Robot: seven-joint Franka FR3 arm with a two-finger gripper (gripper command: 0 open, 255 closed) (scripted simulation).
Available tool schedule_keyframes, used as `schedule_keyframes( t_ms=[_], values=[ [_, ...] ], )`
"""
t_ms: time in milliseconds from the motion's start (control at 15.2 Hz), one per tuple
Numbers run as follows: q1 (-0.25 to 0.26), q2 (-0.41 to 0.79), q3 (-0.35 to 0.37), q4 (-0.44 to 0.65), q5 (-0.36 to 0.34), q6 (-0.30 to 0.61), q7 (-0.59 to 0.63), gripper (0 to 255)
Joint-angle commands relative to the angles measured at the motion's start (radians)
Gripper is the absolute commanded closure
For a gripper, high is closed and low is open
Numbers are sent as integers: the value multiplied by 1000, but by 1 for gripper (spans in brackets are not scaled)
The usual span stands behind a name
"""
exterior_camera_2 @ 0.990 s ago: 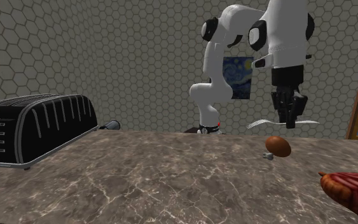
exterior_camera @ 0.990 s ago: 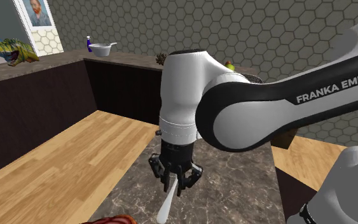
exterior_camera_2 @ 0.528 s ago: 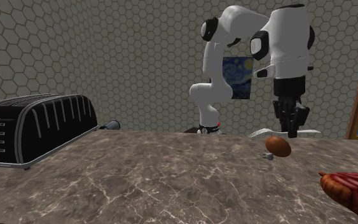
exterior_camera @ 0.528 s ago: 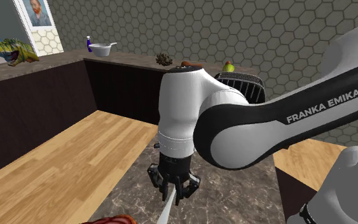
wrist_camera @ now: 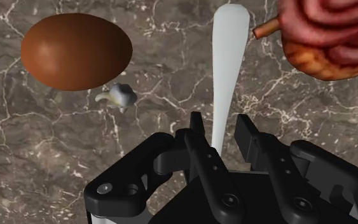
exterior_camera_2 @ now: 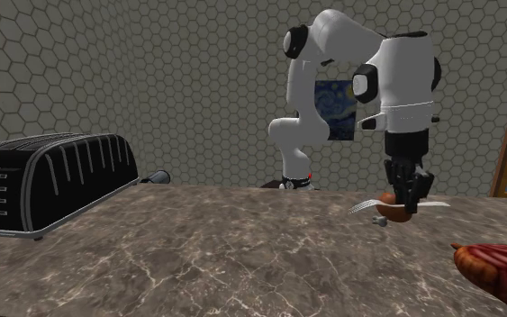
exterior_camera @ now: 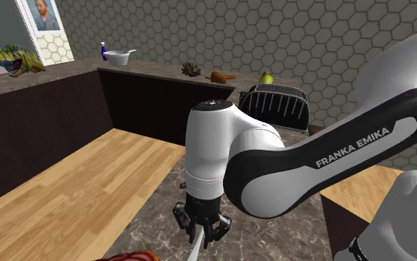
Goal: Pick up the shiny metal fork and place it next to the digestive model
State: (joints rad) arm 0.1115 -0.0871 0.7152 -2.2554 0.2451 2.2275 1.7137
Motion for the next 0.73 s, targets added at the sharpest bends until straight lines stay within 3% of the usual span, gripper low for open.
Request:
schedule_keyframes(
  t_ms=[0,660],
  values=[
    [0,22,5,-14,-12,33,7,255],
    [4,130,14,-70,-85,178,48,255]
  ],
)
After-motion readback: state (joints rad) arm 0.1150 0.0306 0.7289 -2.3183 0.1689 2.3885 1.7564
